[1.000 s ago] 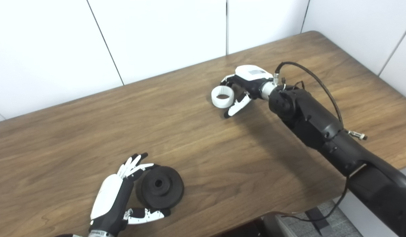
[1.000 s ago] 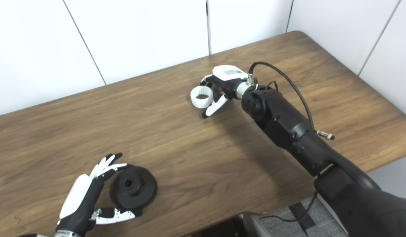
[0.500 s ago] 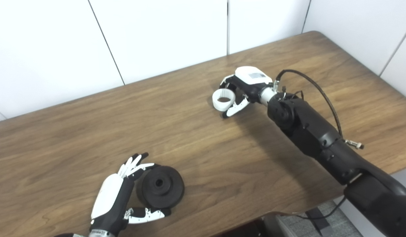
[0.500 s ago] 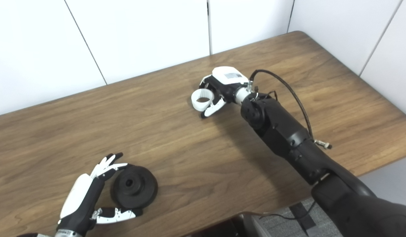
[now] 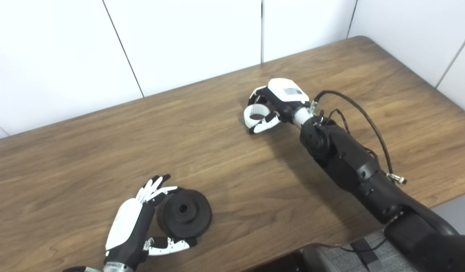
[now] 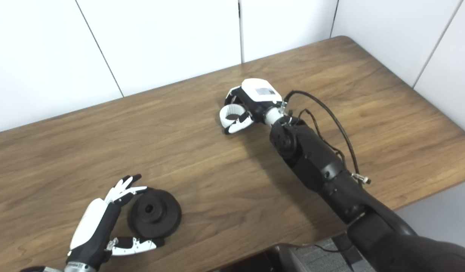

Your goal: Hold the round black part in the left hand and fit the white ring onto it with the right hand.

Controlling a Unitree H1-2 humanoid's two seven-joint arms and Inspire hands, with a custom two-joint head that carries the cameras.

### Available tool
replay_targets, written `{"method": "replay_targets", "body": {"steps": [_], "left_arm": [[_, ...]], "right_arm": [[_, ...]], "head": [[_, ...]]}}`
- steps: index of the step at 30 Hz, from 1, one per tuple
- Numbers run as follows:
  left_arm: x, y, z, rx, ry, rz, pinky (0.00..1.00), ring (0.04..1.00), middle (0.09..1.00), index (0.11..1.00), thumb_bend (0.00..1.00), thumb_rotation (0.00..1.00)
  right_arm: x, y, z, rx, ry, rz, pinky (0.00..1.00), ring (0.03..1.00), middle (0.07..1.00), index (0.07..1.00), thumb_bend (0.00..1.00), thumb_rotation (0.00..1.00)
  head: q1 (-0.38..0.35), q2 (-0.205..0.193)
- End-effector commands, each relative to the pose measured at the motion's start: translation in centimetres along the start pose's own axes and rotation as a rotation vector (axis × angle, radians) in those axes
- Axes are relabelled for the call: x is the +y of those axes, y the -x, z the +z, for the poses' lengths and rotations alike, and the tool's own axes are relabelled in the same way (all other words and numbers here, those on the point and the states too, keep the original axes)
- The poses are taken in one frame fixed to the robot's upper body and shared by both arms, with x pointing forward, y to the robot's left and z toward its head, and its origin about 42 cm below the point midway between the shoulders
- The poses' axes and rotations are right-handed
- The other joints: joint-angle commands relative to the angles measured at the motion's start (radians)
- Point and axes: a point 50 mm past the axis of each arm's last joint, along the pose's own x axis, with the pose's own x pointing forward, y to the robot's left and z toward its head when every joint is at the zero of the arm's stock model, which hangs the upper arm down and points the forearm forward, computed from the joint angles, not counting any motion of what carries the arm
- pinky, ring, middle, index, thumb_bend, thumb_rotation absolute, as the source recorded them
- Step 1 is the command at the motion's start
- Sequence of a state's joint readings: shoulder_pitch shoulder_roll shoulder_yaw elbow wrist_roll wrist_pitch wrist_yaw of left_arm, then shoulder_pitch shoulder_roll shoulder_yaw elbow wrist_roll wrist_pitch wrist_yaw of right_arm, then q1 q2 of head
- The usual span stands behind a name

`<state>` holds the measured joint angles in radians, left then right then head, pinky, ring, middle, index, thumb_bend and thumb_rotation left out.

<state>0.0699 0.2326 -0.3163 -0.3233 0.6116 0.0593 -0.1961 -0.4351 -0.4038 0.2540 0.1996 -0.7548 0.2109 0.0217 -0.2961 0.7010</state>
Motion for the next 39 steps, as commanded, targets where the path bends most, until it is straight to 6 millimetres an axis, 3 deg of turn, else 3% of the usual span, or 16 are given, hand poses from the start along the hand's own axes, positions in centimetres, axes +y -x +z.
{"method": "replay_targets", "body": {"steps": [1,4,6,23,39], "left_arm": [[0.4,0.1,0.1,0.002,-0.030,0.001,1.00,1.000,0.965,0.493,0.52,0.08],[0.3,0.0,0.0,0.003,-0.030,0.004,1.00,1.000,0.964,0.492,0.52,0.08],[0.3,0.0,-0.1,0.005,-0.028,0.004,1.00,1.000,0.964,0.492,0.52,0.08],[0.5,-0.1,-0.2,0.006,-0.031,0.006,1.00,1.000,0.965,0.492,0.52,0.08],[0.4,-0.2,-0.3,0.007,-0.035,0.008,1.00,1.000,0.965,0.493,0.52,0.08]], "right_arm": [[-1.0,-0.7,0.6,-0.029,0.011,-0.069,0.80,0.681,0.570,0.500,0.53,0.15],[-0.7,-0.7,0.6,-0.038,0.021,-0.106,0.79,0.662,0.511,0.480,0.52,0.03],[-0.7,-0.7,0.6,-0.041,0.026,-0.115,0.79,0.658,0.499,0.480,0.52,0.01],[-1.4,-0.5,0.8,-0.071,0.033,-0.166,0.75,0.613,0.465,0.505,0.53,0.01],[-5.9,0.8,3.3,-0.176,0.007,-0.312,0.77,0.587,0.457,0.512,0.52,0.01]], "head": [[0.000,0.001],[0.000,0.001],[-0.002,0.000],[0.002,0.003],[0.011,-0.002]]}}
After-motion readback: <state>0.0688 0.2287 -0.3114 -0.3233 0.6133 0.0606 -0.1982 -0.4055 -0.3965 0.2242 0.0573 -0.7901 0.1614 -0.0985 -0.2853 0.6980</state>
